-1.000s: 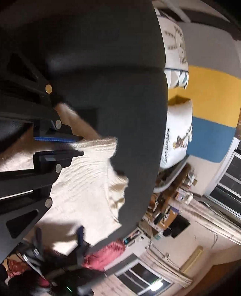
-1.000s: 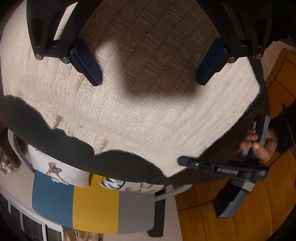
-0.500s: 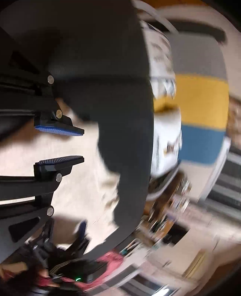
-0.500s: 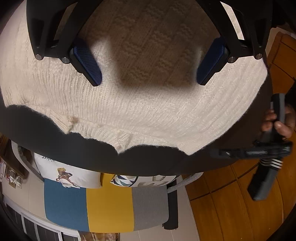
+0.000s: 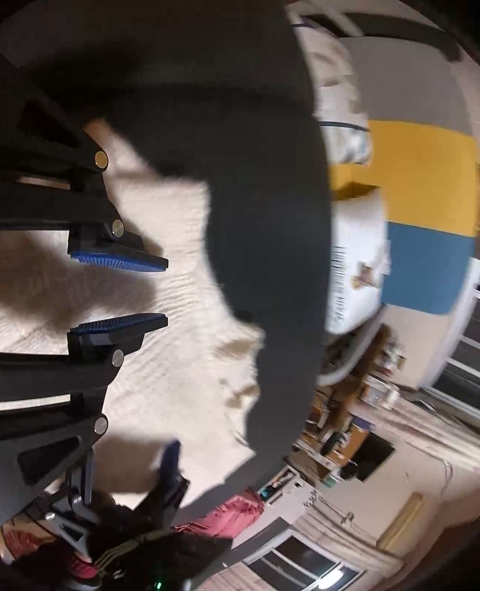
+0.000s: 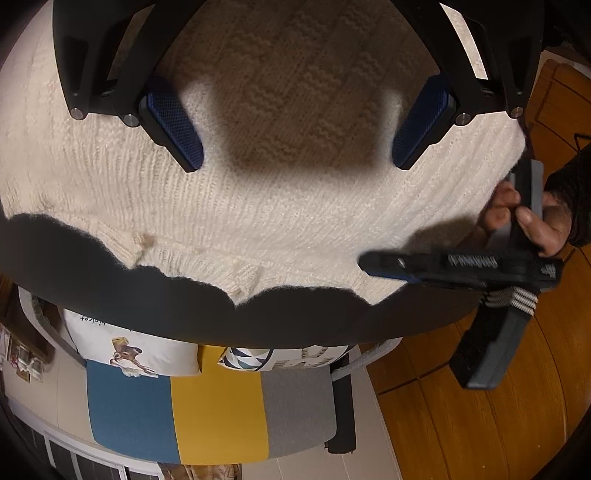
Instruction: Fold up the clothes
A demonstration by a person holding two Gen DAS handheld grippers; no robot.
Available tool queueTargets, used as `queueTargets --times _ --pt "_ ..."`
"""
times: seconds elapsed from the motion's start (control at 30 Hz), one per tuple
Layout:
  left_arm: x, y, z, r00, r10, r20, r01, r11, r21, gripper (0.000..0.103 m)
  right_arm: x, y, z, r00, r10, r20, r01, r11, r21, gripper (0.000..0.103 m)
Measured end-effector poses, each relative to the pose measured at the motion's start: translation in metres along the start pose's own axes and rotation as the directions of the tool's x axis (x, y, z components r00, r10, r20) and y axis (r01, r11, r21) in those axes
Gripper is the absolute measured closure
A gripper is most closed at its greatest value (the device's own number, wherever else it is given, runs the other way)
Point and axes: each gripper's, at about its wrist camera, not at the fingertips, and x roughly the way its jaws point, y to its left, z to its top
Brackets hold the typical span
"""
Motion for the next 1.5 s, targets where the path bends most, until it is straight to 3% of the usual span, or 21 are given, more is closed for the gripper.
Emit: queueTargets --times 0.13,0.2,0.33,0.37,0.43,0.5,0.6,0.7,0.8,0.87,0.97,1.17,1.27,1.4,1.5 --pt "-0.004 0.004 -0.001 0.999 0.031 0.013 -0.031 1.000 0.000 0.079 -0.032 -0.006 0.004 1.000 -0.008 0.022 0.009 1.000 -0.029 0.000" --pt "-0.006 0.006 -0.002 0.999 0.047 0.020 -0.047 0.999 0.000 0.079 -0.049 -0.020 0.002 0.997 -0.069 0.028 0.070 0.997 -0.028 0.000" --pt "-0.015 0.004 -0.001 0.996 0.084 0.030 -0.083 0.996 -0.009 0.078 -0.046 -0.078 -0.020 0.973 -0.207 -0.100 0.218 0.970 0.111 0.000" --pt "-0.019 0.002 0.000 0.995 0.095 0.032 -0.094 0.995 -0.014 0.078 -0.047 -0.084 -0.027 0.978 -0.195 -0.069 0.203 0.971 0.127 0.000" --pt "-0.027 -0.004 0.002 0.993 0.117 0.034 -0.116 0.993 -0.025 0.078 -0.051 -0.079 -0.033 0.979 -0.205 -0.006 0.204 0.973 0.109 0.000" --pt "-0.035 -0.009 0.004 0.990 0.139 0.036 -0.138 0.990 -0.036 0.079 -0.057 -0.074 -0.031 0.978 -0.210 -0.016 0.210 0.973 0.099 0.000" --pt "-0.067 -0.034 -0.012 0.991 0.061 0.119 -0.060 0.998 -0.008 0.079 -0.074 -0.065 -0.026 0.980 -0.199 -0.023 0.200 0.976 0.090 0.000" --pt "-0.088 -0.060 -0.045 0.990 0.045 0.132 -0.052 0.998 0.046 0.079 -0.106 -0.056 -0.040 0.991 -0.136 0.015 0.134 0.988 0.081 0.000" --pt "-0.071 -0.058 -0.075 0.997 0.059 0.042 -0.060 0.998 0.020 0.079 -0.109 -0.054 -0.068 0.979 -0.181 -0.090 0.186 0.981 0.060 0.000" --pt "-0.065 -0.054 -0.090 0.997 0.058 0.049 -0.060 0.998 0.029 0.078 -0.099 -0.061 -0.088 0.960 -0.214 -0.178 0.236 0.966 0.108 0.000" --pt "-0.062 -0.050 -0.088 0.997 0.068 0.035 -0.070 0.996 0.058 0.078 -0.106 -0.046 -0.109 0.969 -0.226 -0.097 0.237 0.965 0.112 0.000" --pt "-0.079 -0.069 -0.081 0.988 0.145 0.058 -0.152 0.979 0.138 0.078 -0.112 -0.035 -0.116 0.970 -0.232 -0.069 0.239 0.964 0.117 0.000" --pt "-0.101 -0.089 -0.096 0.989 0.077 0.128 -0.097 0.983 0.155 0.078 -0.125 -0.034 -0.116 0.971 -0.230 -0.065 0.237 0.962 0.133 0.000" --pt "-0.081 -0.084 -0.122 0.992 0.114 0.054 -0.118 0.989 0.086 0.077 -0.132 -0.029 -0.107 0.966 -0.259 -0.028 0.260 0.957 0.128 0.000" --pt "-0.085 -0.075 -0.133 0.991 0.091 0.097 -0.092 0.996 0.014 0.077 -0.113 -0.034 -0.113 0.945 -0.309 -0.106 0.321 0.939 0.124 0.000"
